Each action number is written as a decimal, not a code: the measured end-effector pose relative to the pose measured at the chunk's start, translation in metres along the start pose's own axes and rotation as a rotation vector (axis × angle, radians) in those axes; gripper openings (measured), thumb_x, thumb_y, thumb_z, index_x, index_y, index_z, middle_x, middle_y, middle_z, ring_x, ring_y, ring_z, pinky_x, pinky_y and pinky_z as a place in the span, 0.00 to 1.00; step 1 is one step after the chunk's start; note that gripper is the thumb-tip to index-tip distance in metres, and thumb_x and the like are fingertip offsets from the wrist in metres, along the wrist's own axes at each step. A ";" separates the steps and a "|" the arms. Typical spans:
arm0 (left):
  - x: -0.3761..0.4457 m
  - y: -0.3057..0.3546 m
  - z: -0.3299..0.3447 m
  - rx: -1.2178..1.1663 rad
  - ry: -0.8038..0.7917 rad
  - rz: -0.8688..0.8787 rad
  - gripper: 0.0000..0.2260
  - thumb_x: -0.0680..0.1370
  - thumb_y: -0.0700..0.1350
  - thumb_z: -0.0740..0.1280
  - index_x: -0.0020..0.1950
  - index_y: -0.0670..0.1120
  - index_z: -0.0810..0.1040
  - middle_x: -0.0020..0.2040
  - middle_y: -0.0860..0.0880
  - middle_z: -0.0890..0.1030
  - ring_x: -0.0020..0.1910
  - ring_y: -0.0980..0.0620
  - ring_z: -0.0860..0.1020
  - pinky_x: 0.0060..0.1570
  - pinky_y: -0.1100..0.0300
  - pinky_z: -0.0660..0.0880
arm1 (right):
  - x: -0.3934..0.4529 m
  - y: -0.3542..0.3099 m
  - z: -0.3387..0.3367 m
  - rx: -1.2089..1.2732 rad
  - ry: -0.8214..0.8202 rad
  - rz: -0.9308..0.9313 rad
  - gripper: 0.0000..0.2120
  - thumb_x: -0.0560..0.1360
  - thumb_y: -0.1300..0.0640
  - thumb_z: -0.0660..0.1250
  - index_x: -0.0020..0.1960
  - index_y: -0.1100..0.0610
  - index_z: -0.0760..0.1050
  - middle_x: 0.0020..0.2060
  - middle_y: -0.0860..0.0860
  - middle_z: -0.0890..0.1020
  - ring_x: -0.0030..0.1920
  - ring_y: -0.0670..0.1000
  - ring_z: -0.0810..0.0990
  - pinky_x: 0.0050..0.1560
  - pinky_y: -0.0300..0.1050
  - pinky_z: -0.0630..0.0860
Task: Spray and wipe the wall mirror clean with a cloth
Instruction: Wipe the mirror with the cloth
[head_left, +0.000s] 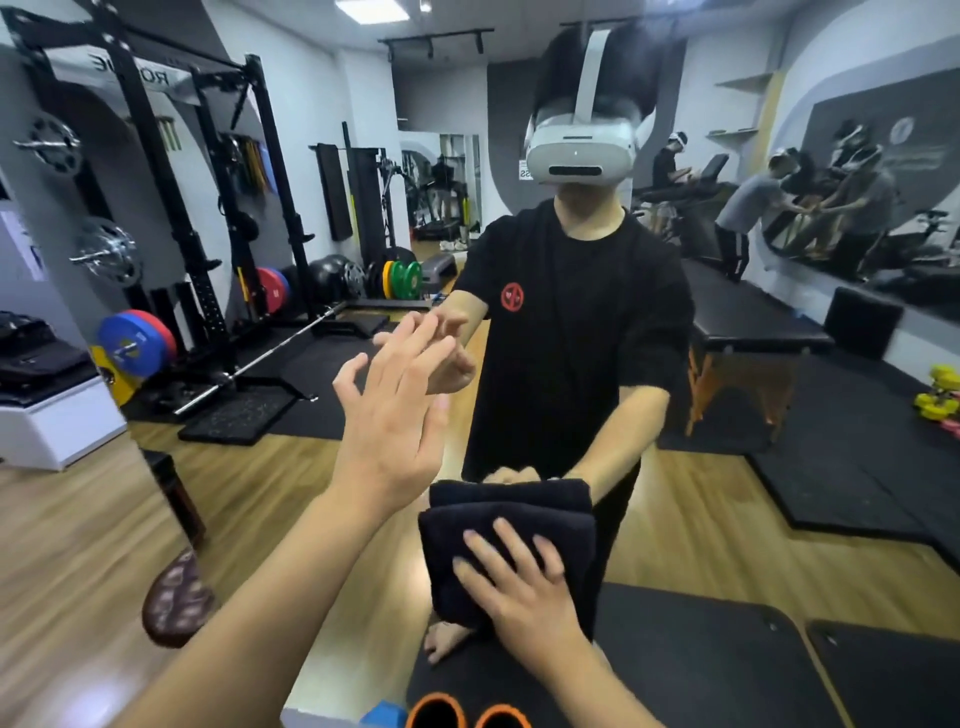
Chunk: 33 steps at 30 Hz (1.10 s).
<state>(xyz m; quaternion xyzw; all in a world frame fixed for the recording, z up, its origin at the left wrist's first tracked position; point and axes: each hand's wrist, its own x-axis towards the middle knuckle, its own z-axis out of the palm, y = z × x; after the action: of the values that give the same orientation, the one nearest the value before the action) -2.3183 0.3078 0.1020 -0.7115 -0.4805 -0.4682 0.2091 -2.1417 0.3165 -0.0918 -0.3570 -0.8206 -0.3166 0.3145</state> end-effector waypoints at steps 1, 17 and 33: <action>-0.002 -0.011 -0.006 0.013 -0.003 0.007 0.26 0.76 0.39 0.65 0.75 0.46 0.71 0.80 0.49 0.67 0.82 0.51 0.60 0.73 0.37 0.57 | 0.009 0.004 -0.006 -0.019 0.032 0.009 0.13 0.77 0.55 0.65 0.57 0.43 0.82 0.65 0.46 0.81 0.69 0.54 0.72 0.63 0.55 0.66; -0.025 -0.151 -0.056 -0.066 0.169 -0.142 0.24 0.77 0.45 0.62 0.73 0.46 0.72 0.79 0.44 0.67 0.81 0.46 0.62 0.74 0.54 0.54 | 0.217 -0.057 -0.052 0.024 0.605 0.683 0.28 0.66 0.61 0.69 0.64 0.46 0.79 0.73 0.47 0.73 0.76 0.59 0.63 0.69 0.61 0.57; -0.043 -0.192 -0.076 0.025 0.023 -0.180 0.25 0.78 0.43 0.63 0.76 0.48 0.72 0.83 0.49 0.60 0.84 0.50 0.53 0.73 0.43 0.57 | 0.219 -0.103 -0.031 -0.023 0.526 0.304 0.15 0.74 0.53 0.73 0.59 0.43 0.80 0.62 0.48 0.82 0.63 0.54 0.76 0.63 0.60 0.62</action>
<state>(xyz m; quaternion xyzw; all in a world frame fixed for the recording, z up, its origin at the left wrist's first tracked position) -2.5265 0.3164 0.0711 -0.6574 -0.5460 -0.4870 0.1806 -2.3338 0.3216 0.0593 -0.3853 -0.6446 -0.3567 0.5558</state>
